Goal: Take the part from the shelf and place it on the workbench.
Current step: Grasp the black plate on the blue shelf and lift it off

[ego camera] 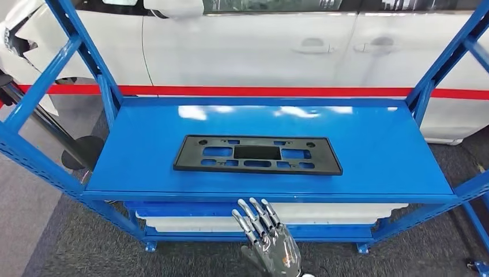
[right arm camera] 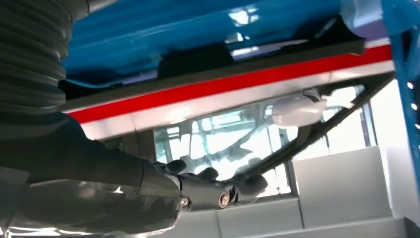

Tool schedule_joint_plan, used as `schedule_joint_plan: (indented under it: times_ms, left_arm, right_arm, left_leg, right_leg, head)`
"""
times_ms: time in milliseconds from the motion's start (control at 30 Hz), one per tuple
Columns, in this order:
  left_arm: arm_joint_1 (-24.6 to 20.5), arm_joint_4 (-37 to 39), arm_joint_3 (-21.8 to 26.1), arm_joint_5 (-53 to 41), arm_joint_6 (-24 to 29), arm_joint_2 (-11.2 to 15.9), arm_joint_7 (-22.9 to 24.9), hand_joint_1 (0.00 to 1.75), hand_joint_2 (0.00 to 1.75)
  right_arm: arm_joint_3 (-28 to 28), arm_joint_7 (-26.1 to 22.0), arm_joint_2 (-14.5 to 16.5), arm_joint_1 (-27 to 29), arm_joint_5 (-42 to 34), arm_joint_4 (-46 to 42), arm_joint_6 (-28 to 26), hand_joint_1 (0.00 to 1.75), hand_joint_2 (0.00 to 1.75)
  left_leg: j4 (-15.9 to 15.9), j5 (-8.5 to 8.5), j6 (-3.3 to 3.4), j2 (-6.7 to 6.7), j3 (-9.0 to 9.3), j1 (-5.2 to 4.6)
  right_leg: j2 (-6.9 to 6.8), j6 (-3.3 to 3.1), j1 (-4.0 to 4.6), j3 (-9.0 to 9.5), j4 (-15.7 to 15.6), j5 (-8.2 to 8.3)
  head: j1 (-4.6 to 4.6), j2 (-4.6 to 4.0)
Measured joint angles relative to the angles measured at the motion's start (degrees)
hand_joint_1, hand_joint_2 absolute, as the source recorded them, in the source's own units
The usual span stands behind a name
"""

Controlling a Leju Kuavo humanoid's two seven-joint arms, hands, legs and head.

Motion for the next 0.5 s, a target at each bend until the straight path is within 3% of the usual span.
schedule_joint_plan:
  times_ms: [100, 167, 233, 267, 300, 333, 400, 433, 500]
  left_arm:
    - [-0.06, 0.00, 0.03, -0.15, 0.05, 0.03, 0.09, 0.00, 0.00]
    - [-0.20, 0.01, 0.06, -0.28, 0.08, 0.07, 0.11, 0.00, 0.00]
    - [-0.14, 0.01, 0.12, -0.39, 0.08, 0.18, 0.18, 0.00, 0.00]
    - [-0.02, 0.00, 0.16, -0.42, 0.08, 0.24, 0.22, 0.00, 0.00]
    - [0.08, 0.01, 0.19, -0.46, 0.08, 0.27, 0.26, 0.00, 0.00]
    - [0.14, 0.01, 0.21, -0.50, 0.08, 0.30, 0.29, 0.00, 0.00]
    - [0.14, 0.01, 0.27, -0.64, 0.07, 0.36, 0.32, 0.00, 0.00]
    - [0.09, 0.01, 0.28, -0.79, 0.04, 0.40, 0.34, 0.00, 0.00]
    - [0.12, 0.01, 0.31, -1.10, -0.06, 0.50, 0.44, 0.00, 0.00]
  right_arm:
    - [-0.47, -0.70, 0.56, 0.07, -0.50, 0.01, 0.00, 0.00, 1.75]
    - [-0.81, -1.34, 1.03, 0.00, -0.87, 0.02, 0.00, 0.00, 1.75]
    - [-1.18, -1.83, 1.35, 0.04, -1.23, 0.13, 0.00, 0.00, 1.75]
    - [-1.37, -1.98, 1.47, 0.09, -1.40, 0.24, 0.00, 0.00, 1.75]
    - [-1.56, -2.09, 1.58, 0.13, -1.56, 0.35, 0.00, 0.00, 1.75]
    - [-1.73, -2.18, 1.71, 0.16, -1.67, 0.44, 0.00, 0.00, 1.75]
    - [-2.08, -2.43, 2.03, 0.15, -1.91, 0.60, 0.01, 0.00, 1.75]
    - [-2.25, -2.61, 2.23, 0.10, -2.09, 0.71, 0.01, 0.00, 1.75]
    - [-2.59, -3.00, 2.58, -0.01, -2.59, 0.98, 0.02, 0.00, 1.75]
  left_leg:
    - [2.31, -0.90, -0.91, 0.08, 0.01, 0.03]
    - [7.91, -3.29, -1.32, 0.11, -3.00, 0.16]
    - [14.15, -5.82, -1.69, 0.11, -7.44, 0.19]
    - [15.50, -5.90, -1.72, 0.11, -8.96, 0.18]
    - [14.89, -4.74, -1.62, 0.11, -9.55, 0.18]
    - [12.34, -2.40, -1.44, 0.11, -9.17, 0.16]
    - [5.29, 2.28, -0.80, 0.16, -7.27, -0.05]
    - [2.95, 2.93, -0.48, 0.19, -6.63, -0.26]
    - [1.59, 2.77, 0.15, 0.24, -6.30, -0.68]
  right_leg:
    - [0.11, -1.08, -0.34, 1.69, -0.69, 0.56]
    - [0.02, -1.66, -0.33, 2.51, -0.92, 0.10]
    - [0.09, -1.95, -0.14, 2.92, -0.91, -0.45]
    - [0.18, -2.01, -0.04, 3.21, -0.90, -0.76]
    - [0.27, -2.02, 0.06, 3.62, -0.89, -1.07]
    - [0.34, -1.98, 0.15, 4.13, -0.89, -1.42]
    - [0.31, -1.80, 0.33, 5.13, -0.88, -2.13]
    - [0.30, -1.59, 0.35, 5.35, -0.88, -2.38]
    - [0.31, -0.96, 0.34, 5.48, -0.95, -2.78]
  head:
    - [-0.02, 0.00]
    - [-0.01, 0.00]
    - [-0.01, 0.00]
    - [-0.02, 0.00]
    - [-0.02, 0.00]
    - [-0.02, 0.00]
    - [-0.01, 0.00]
    - [-0.01, 0.00]
    - [0.00, 0.00]
